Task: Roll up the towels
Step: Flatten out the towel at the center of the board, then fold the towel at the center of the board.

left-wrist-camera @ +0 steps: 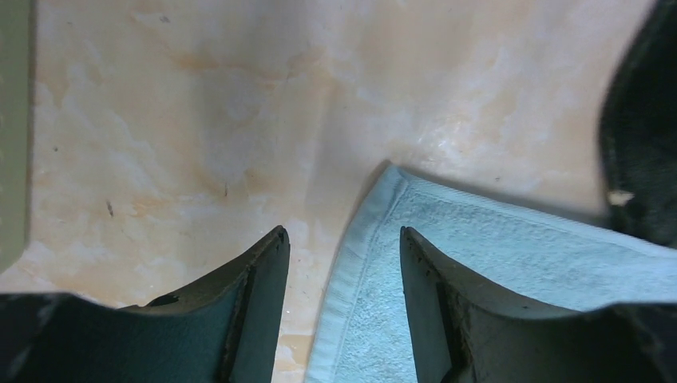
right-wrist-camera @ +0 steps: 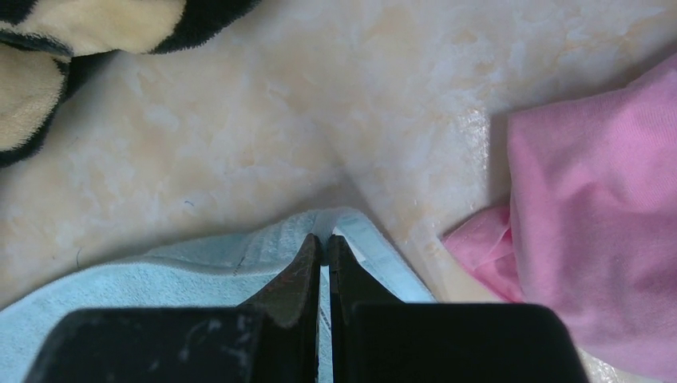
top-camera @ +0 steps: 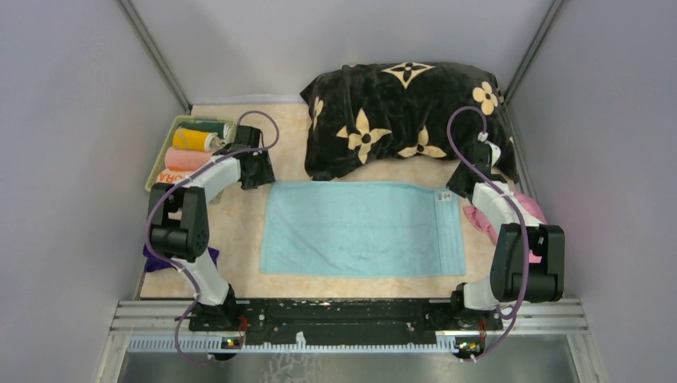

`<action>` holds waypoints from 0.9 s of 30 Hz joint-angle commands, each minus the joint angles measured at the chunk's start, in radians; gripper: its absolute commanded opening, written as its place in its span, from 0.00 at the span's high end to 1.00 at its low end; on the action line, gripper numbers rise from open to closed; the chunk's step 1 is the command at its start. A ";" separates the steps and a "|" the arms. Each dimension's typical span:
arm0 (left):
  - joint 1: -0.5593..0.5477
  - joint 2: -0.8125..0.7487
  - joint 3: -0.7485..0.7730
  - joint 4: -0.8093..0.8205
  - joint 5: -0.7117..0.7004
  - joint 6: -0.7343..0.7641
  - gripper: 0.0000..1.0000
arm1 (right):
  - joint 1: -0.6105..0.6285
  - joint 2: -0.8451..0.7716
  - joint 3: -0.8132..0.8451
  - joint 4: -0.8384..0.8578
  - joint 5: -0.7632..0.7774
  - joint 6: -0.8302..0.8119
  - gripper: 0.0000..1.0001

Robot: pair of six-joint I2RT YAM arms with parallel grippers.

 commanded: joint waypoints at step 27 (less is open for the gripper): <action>-0.057 0.313 0.215 -0.204 0.017 0.224 0.58 | -0.013 0.008 0.023 0.062 -0.025 -0.006 1.00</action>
